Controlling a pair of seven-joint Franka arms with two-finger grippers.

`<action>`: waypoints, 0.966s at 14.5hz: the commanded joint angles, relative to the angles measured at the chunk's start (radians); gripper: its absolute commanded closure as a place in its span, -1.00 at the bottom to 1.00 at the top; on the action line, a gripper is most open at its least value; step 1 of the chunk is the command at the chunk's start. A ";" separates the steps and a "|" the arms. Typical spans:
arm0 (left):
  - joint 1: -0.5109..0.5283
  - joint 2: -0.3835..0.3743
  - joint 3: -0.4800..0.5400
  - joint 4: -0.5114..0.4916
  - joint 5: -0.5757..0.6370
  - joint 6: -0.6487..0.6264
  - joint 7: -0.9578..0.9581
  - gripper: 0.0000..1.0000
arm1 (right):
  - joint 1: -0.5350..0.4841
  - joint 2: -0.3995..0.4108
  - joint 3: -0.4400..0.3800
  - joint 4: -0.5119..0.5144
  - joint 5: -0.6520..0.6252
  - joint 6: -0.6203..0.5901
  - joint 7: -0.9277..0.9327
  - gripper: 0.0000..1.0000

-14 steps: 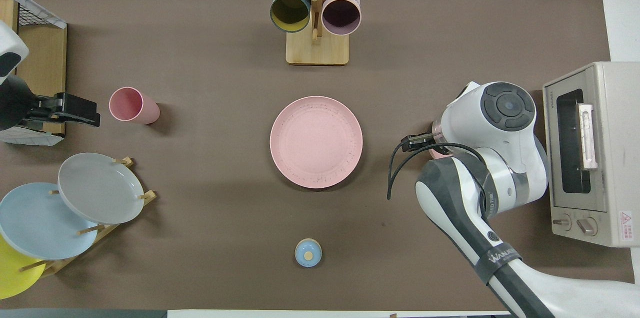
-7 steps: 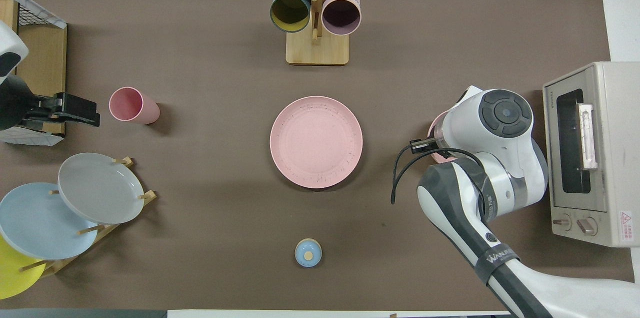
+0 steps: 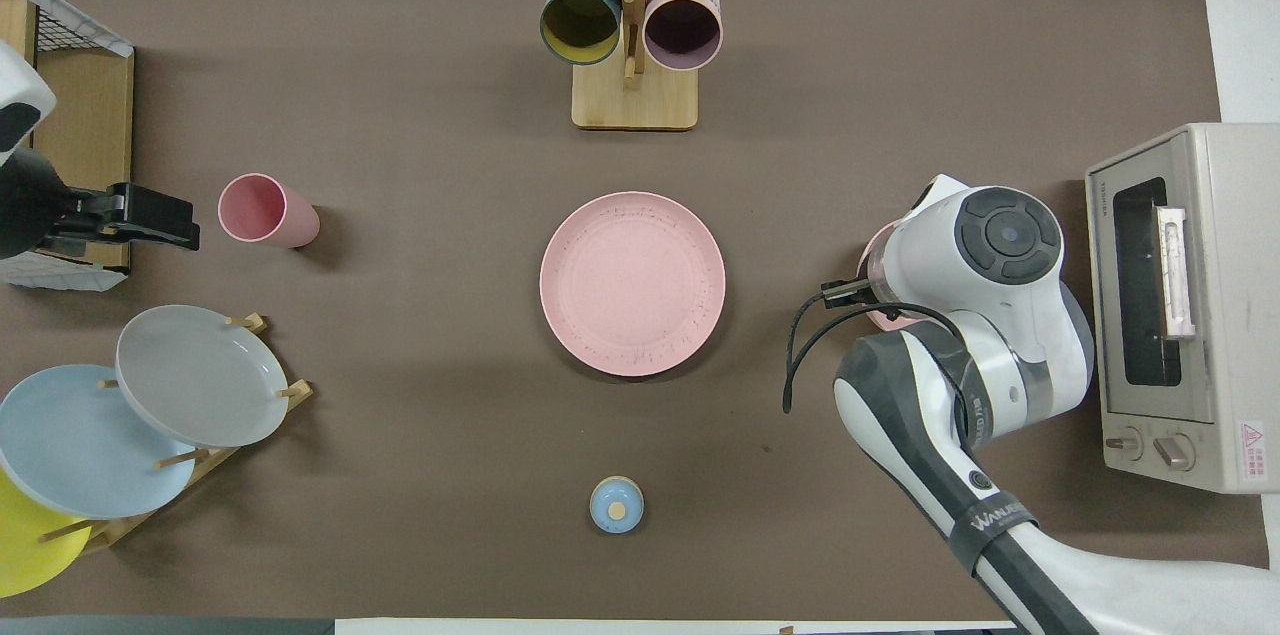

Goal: Organize tableware
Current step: 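Carry the bowl over the plate while the left gripper grasps the cup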

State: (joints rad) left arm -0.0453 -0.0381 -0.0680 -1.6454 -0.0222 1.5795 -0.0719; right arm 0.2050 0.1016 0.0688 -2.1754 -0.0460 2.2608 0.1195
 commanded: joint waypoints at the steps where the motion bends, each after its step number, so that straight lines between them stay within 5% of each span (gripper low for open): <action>1: -0.001 -0.023 -0.010 -0.030 0.018 0.034 -0.015 -1.00 | 0.016 -0.002 0.008 0.020 -0.040 -0.018 -0.023 1.00; 6: -0.031 0.023 -0.012 -0.086 0.015 0.146 -0.039 -1.00 | 0.218 0.145 0.008 0.464 -0.040 -0.390 0.174 1.00; 10: -0.041 0.099 -0.010 -0.197 0.019 0.351 -0.037 -1.00 | 0.419 0.471 0.006 0.966 -0.049 -0.635 0.493 1.00; 14: -0.025 0.224 -0.010 -0.185 0.039 0.465 -0.034 -1.00 | 0.485 0.492 0.008 0.889 -0.083 -0.488 0.585 1.00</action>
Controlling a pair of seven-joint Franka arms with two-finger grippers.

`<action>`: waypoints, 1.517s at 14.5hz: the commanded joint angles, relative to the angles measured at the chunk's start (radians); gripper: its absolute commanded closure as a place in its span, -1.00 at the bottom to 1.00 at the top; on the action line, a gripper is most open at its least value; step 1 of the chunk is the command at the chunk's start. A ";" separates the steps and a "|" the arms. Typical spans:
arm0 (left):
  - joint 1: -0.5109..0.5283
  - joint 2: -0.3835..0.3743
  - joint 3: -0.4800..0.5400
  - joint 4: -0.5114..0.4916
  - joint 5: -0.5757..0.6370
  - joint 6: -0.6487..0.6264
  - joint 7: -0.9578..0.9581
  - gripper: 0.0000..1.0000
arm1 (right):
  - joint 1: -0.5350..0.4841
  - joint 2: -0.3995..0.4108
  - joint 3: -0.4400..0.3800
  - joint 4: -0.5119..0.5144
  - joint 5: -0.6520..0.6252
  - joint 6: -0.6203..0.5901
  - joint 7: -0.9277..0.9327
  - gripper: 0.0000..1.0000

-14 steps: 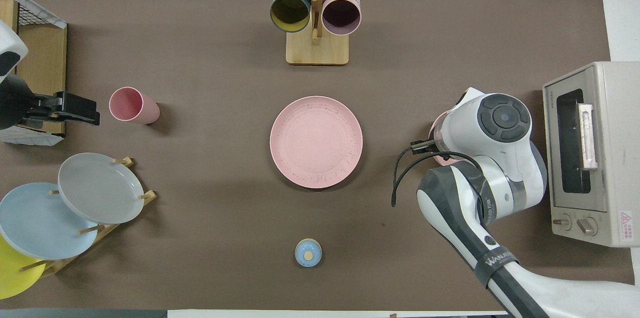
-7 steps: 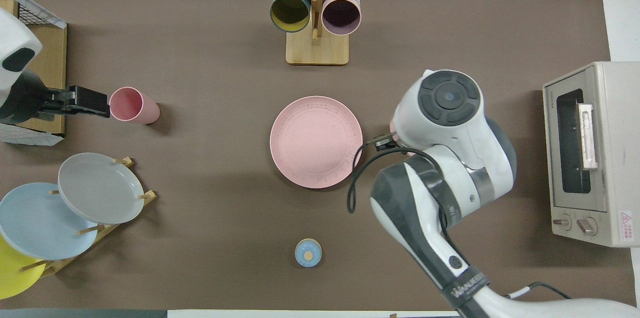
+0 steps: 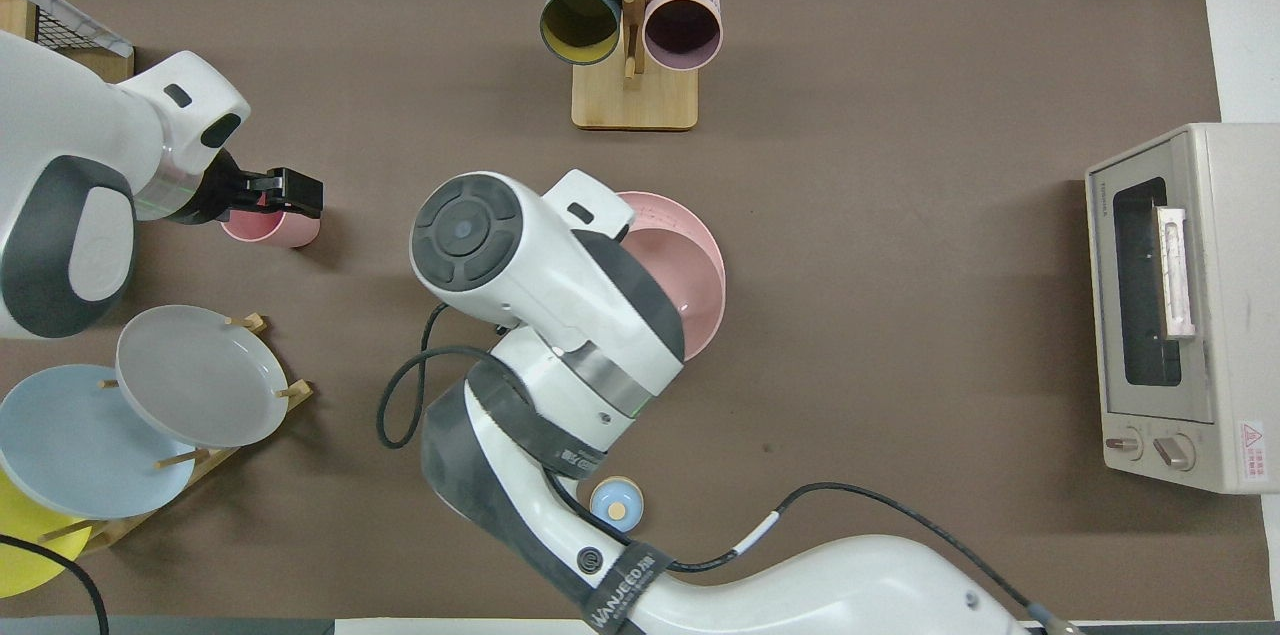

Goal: Organize tableware
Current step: 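Carry the bowl over the plate while the left gripper grasps the cup, then lower the bowl onto the plate while the left gripper lifts the cup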

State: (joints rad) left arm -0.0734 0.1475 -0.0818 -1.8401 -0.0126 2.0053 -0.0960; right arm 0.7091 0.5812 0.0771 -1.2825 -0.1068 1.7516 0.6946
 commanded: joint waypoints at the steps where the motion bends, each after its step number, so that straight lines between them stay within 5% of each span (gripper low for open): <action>1: 0.004 0.046 0.005 0.009 0.030 0.050 -0.010 -1.00 | -0.017 0.009 0.000 -0.017 -0.022 0.049 0.014 1.00; 6: 0.018 0.069 0.005 -0.005 0.030 0.061 -0.019 -1.00 | -0.034 -0.023 0.001 -0.144 -0.018 0.192 0.017 1.00; 14: 0.017 0.069 0.005 -0.085 0.030 0.158 -0.102 -0.90 | -0.023 -0.034 0.003 -0.167 -0.002 0.206 0.031 1.00; 15: 0.018 0.069 0.005 -0.087 0.030 0.159 -0.111 -0.74 | -0.028 -0.038 0.004 -0.181 -0.002 0.212 0.031 1.00; 16: 0.018 0.070 0.005 -0.090 0.030 0.162 -0.131 -0.33 | -0.028 -0.041 0.004 -0.192 -0.002 0.224 0.033 1.00; 18: 0.021 0.070 0.005 -0.090 0.030 0.174 -0.140 0.99 | -0.028 -0.050 0.004 -0.215 -0.002 0.238 0.033 0.85; 22: 0.037 0.079 0.005 -0.088 0.030 0.194 -0.134 1.00 | -0.022 -0.034 0.004 -0.109 0.022 0.163 0.034 -0.18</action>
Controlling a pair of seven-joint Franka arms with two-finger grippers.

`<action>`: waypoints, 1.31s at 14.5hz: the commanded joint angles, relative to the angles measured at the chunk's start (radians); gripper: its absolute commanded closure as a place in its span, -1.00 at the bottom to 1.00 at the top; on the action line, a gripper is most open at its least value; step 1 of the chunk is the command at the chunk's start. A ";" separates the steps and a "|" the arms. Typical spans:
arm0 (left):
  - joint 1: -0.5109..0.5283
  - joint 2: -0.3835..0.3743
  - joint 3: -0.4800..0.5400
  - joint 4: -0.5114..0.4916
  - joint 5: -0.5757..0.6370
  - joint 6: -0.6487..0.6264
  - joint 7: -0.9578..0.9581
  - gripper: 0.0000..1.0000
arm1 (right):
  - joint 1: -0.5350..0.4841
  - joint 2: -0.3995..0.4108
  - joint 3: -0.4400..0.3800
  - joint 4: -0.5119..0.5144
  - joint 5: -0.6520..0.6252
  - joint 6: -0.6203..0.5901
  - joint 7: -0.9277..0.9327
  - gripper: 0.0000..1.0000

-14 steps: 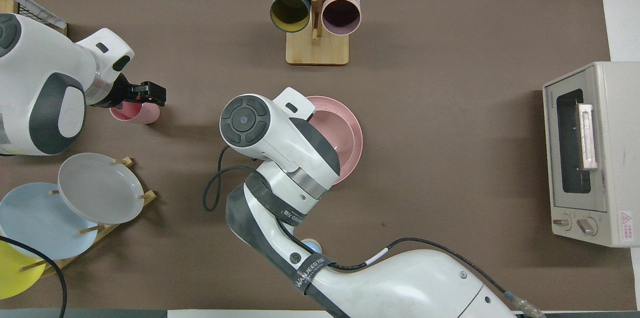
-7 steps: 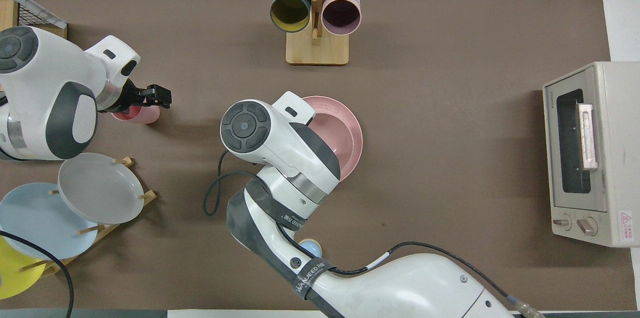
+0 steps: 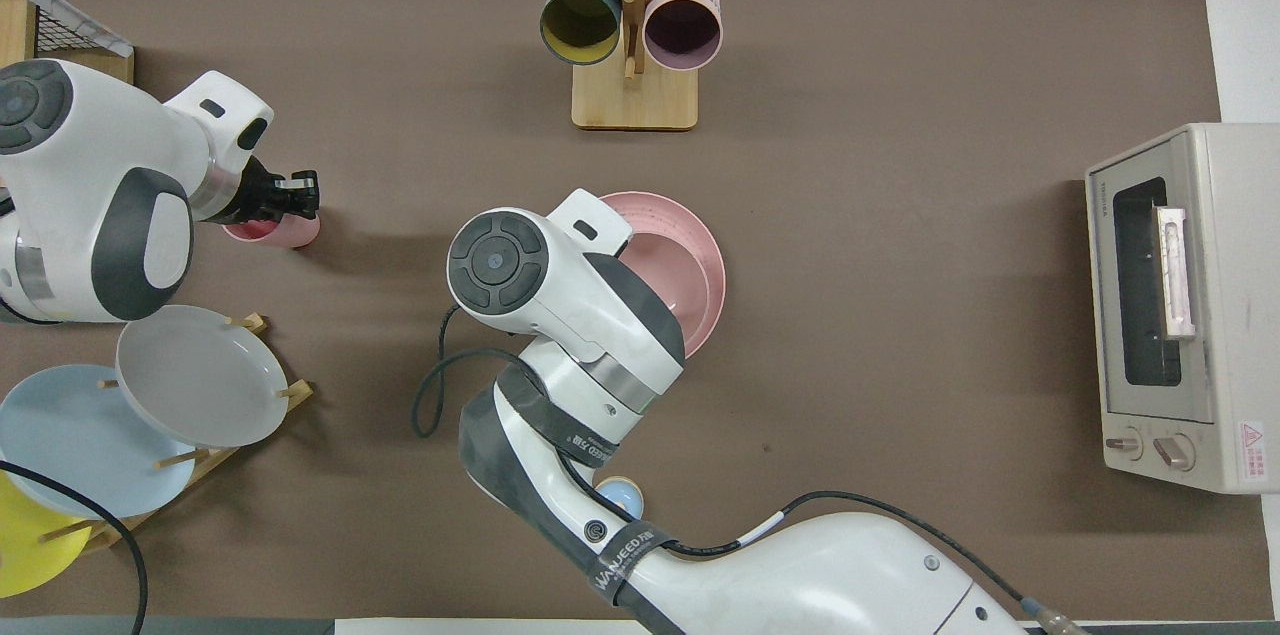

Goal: Organize tableware
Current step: 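Lower the bowl onto the plate while the left gripper lifts the cup, then carry the cup toward the bowl while the right gripper withdraws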

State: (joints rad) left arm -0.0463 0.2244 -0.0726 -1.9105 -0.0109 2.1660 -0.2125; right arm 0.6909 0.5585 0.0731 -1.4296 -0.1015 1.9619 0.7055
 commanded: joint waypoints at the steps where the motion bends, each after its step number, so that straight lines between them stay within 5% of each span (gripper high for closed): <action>1: 0.009 0.003 -0.004 -0.016 0.028 0.037 -0.016 1.00 | 0.001 0.000 0.007 0.082 0.013 -0.092 0.022 -0.21; 5: 0.013 0.004 -0.003 0.014 0.028 0.020 -0.019 1.00 | -0.107 -0.099 0.000 0.114 0.022 -0.201 -0.039 -0.53; 7: -0.003 -0.003 -0.004 0.113 0.026 -0.113 -0.027 1.00 | -0.207 -0.198 0.001 0.092 0.023 -0.332 -0.180 -0.95; 8: -0.006 0.003 -0.006 0.207 0.022 -0.226 -0.034 1.00 | -0.253 -0.237 0.000 0.092 0.023 -0.389 -0.249 -1.00; 12: -0.136 0.103 -0.010 0.596 0.005 -0.616 -0.242 1.00 | -0.450 -0.382 0.004 0.065 0.039 -0.543 -0.522 -1.00; 14: -0.257 0.195 -0.007 0.778 -0.001 -0.713 -0.480 1.00 | -0.493 -0.500 -0.009 -0.085 0.039 -0.528 -0.590 -1.00; 16: -0.395 0.211 -0.007 0.815 0.000 -0.697 -0.710 1.00 | -0.536 -0.566 -0.012 -0.192 0.039 -0.529 -0.592 -1.00; 19: -0.525 0.222 -0.012 0.783 0.002 -0.588 -0.899 1.00 | -0.583 -0.560 -0.018 -0.180 0.045 -0.523 -0.595 -1.00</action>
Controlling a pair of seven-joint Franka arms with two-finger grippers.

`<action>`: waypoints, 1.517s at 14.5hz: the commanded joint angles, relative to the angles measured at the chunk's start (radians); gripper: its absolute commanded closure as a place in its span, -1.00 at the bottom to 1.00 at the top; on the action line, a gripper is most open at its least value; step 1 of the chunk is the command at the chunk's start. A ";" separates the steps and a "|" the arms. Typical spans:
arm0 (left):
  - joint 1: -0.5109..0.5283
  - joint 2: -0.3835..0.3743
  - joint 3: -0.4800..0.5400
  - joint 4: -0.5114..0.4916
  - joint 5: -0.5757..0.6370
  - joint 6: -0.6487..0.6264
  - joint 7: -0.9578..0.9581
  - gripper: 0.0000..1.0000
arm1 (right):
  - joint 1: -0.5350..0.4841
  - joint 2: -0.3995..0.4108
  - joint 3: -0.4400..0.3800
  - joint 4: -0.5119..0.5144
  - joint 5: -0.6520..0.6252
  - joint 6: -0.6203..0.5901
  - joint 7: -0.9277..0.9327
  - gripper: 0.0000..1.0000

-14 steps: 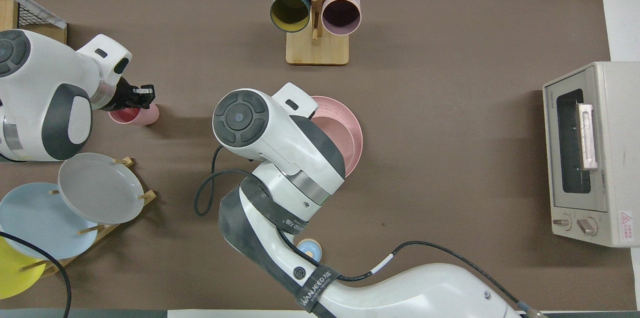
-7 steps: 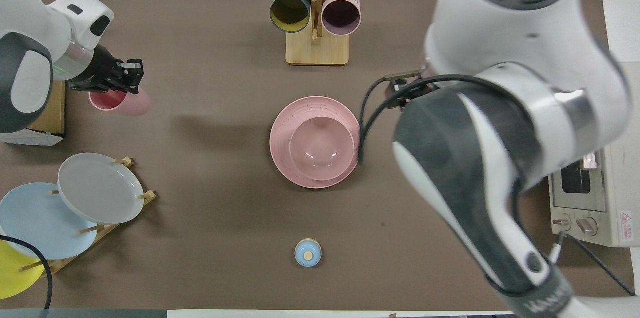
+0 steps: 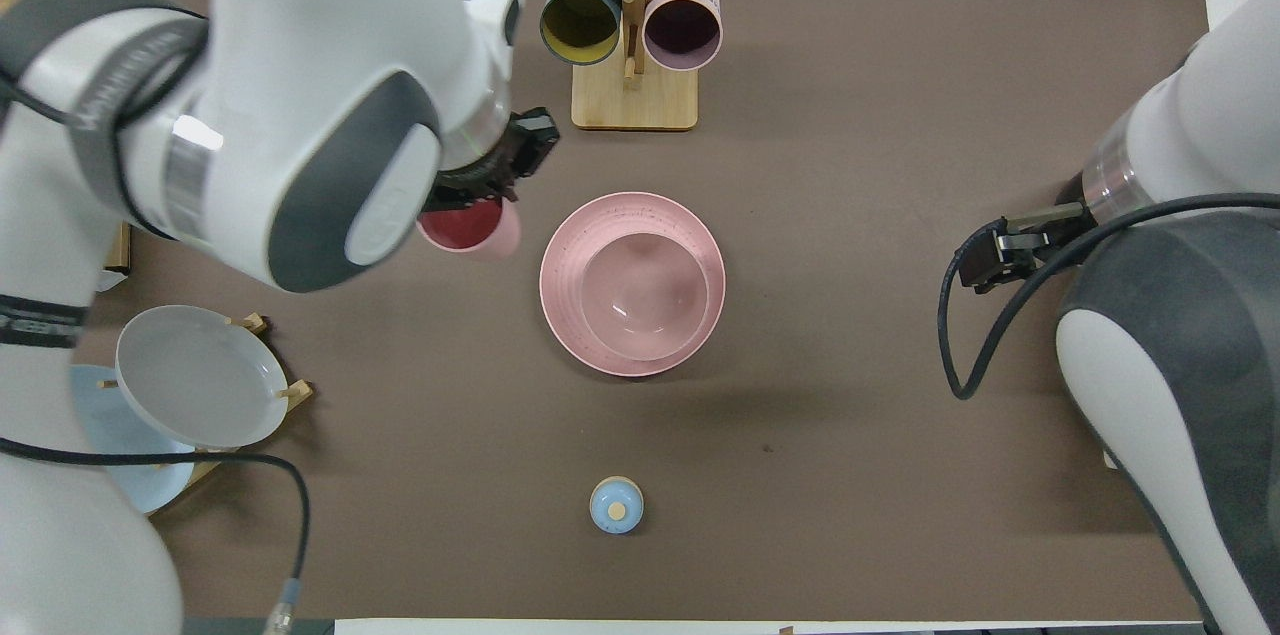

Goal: Organize tableware
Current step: 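Carry the cup toward the bowl while the right gripper withdraws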

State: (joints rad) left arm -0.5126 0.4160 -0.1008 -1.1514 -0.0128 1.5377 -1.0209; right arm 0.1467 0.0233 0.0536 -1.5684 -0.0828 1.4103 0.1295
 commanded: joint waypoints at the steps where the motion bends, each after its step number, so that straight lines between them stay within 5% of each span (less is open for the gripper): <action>1: -0.081 0.029 0.016 -0.028 0.002 0.108 -0.120 1.00 | -0.059 -0.020 0.005 -0.041 0.044 0.071 -0.039 -1.00; 9: -0.149 0.044 0.016 -0.215 0.005 0.311 -0.222 1.00 | -0.091 -0.029 -0.023 -0.058 0.046 0.081 -0.128 -1.00; 22: -0.178 0.058 0.016 -0.332 0.007 0.433 -0.277 1.00 | -0.102 -0.023 -0.027 -0.056 0.049 0.085 -0.119 -1.00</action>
State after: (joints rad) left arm -0.6723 0.4856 -0.1001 -1.4521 -0.0124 1.9383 -1.2782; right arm 0.0622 0.0204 0.0191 -1.5973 -0.0582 1.4745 0.0260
